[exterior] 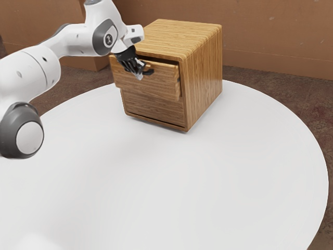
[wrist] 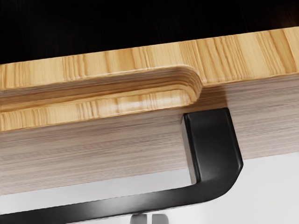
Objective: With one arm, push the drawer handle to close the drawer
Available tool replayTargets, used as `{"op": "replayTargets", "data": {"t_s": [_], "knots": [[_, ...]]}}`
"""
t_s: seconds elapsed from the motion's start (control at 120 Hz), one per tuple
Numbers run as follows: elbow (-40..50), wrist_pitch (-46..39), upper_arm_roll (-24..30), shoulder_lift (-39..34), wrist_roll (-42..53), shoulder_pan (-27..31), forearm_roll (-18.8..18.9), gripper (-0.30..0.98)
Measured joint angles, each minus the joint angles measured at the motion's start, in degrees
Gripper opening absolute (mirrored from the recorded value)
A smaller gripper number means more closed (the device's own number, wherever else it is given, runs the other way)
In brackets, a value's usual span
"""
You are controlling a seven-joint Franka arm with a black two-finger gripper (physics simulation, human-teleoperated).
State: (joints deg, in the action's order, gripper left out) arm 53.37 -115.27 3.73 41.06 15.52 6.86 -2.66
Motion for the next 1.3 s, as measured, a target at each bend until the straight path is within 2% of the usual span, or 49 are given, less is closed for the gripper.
{"op": "replayTargets", "data": {"t_s": [0.783, 0.983, 1.058, 1.117, 1.175, 1.25, 1.3], "knots": [[-8.51, -3.89, 0.26, 6.93, 0.98, 0.1, 0.36, -0.1], [-7.57, -3.97, 0.31, 6.31, 1.28, 0.36, 0.73, -0.1], [2.84, -1.95, -1.52, -2.06, 1.07, 0.23, 1.06, -0.1], [23.33, -0.42, -2.17, -18.96, 0.54, -0.14, 1.23, -0.08], [37.92, 2.26, -2.53, -34.66, -0.25, -1.34, 1.33, 0.05], [43.61, 7.03, -2.7, -45.82, -1.18, -2.79, 1.39, 0.22], [40.73, 10.55, -2.7, -49.51, -1.71, -2.89, 1.43, 0.31]]}}
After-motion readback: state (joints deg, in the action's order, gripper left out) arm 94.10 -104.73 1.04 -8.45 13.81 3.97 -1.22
